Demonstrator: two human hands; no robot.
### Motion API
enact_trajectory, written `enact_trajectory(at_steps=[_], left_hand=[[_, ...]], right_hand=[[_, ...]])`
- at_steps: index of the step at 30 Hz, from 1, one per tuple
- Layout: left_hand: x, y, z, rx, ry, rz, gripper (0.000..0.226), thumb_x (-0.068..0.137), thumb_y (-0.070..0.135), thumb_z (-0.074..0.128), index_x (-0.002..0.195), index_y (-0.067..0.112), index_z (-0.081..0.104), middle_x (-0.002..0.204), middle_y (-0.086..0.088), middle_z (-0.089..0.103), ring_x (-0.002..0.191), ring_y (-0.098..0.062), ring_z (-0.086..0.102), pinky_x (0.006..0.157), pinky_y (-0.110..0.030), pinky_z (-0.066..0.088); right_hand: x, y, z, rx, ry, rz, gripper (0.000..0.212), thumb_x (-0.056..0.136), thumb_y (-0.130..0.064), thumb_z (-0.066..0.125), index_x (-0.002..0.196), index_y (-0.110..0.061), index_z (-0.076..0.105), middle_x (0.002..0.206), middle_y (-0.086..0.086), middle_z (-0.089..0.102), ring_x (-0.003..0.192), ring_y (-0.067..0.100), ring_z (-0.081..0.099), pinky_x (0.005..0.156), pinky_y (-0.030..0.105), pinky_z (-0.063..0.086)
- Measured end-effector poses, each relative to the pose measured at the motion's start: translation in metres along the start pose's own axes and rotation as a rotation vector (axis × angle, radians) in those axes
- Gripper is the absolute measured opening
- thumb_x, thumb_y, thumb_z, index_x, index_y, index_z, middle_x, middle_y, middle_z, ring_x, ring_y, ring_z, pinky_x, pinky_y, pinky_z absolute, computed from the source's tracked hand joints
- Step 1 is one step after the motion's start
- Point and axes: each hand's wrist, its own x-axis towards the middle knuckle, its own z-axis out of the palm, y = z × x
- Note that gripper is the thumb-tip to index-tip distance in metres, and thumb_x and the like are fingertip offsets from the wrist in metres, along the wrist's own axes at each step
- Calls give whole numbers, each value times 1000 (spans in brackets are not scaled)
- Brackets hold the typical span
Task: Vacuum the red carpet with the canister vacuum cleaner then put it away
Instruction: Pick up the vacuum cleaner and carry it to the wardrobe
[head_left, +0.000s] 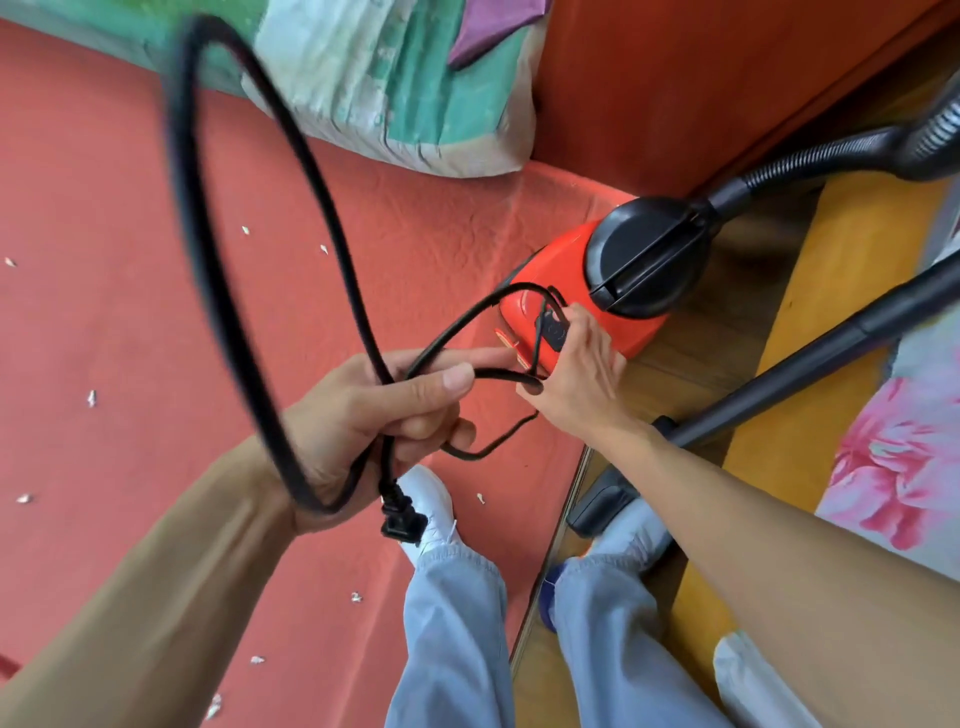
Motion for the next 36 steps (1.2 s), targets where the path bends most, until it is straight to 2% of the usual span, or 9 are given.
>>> enact_trajectory(at_steps=[4,9,16,21,23,25,29,33,36], left_hand=[[4,6,3,-39,29,26,29,71,13,73,99,15,82,50,10,19,51,-15,15,63,-22,51],[31,9,1,-53,339,69,30,81,6,67,110,11,77,47,9,24,42,-8,24,58,-22,56],[68,-23,-9,223,668,-38,20,94,2,67,106,-13,64,59,-8,49,34,-15,52,40,-36,57],[82,-57,1,339,802,-189,10,97,5,61,88,1,62,75,-16,62,36,-24,59,36,-32,52],[86,-66,12,569,841,-255,15,95,12,59,98,-1,64,88,-19,70,62,-35,69,58,-44,60],[88,-71,26,783,791,-299,23,97,17,56,110,-3,59,108,-23,68,99,-42,66,77,-40,52],[88,-70,50,1046,684,-294,27,102,9,42,124,-7,47,120,-24,62,113,-43,59,81,-41,42],[94,-67,55,1180,525,-325,44,105,9,34,145,-10,32,132,-26,59,123,-42,56,99,-44,44],[98,-66,58,1207,358,-300,58,106,14,43,150,-11,15,134,-26,57,122,-40,57,99,-43,46]], right_hand=[[10,-2,-9,94,-98,-49,83,76,-29,73,142,-22,22,135,-4,48,123,18,43,92,39,28],[17,-5,-8,134,-88,85,23,92,-39,55,104,-20,56,93,-5,65,95,20,56,90,39,36],[11,-17,-43,377,36,116,36,100,-36,48,81,-10,64,71,4,69,64,13,65,66,23,45],[4,-55,-92,1126,-271,331,41,98,-45,52,96,-5,62,65,5,52,43,11,39,43,23,33],[-2,-63,-95,1192,-367,289,51,91,-56,53,98,-6,59,69,5,46,48,10,36,46,23,26],[-14,-68,-94,1095,-442,178,47,86,-57,59,81,-10,60,66,2,34,52,9,32,50,24,24],[-24,-59,-89,905,-513,205,55,90,-39,65,39,-24,56,45,-17,44,46,-3,46,69,25,45],[-31,-49,-88,1088,-550,305,39,82,-42,71,95,-5,68,86,6,72,85,18,70,80,40,57],[-34,-43,-78,1166,-396,403,29,83,-26,75,97,-2,68,82,9,73,78,22,67,69,33,53]])
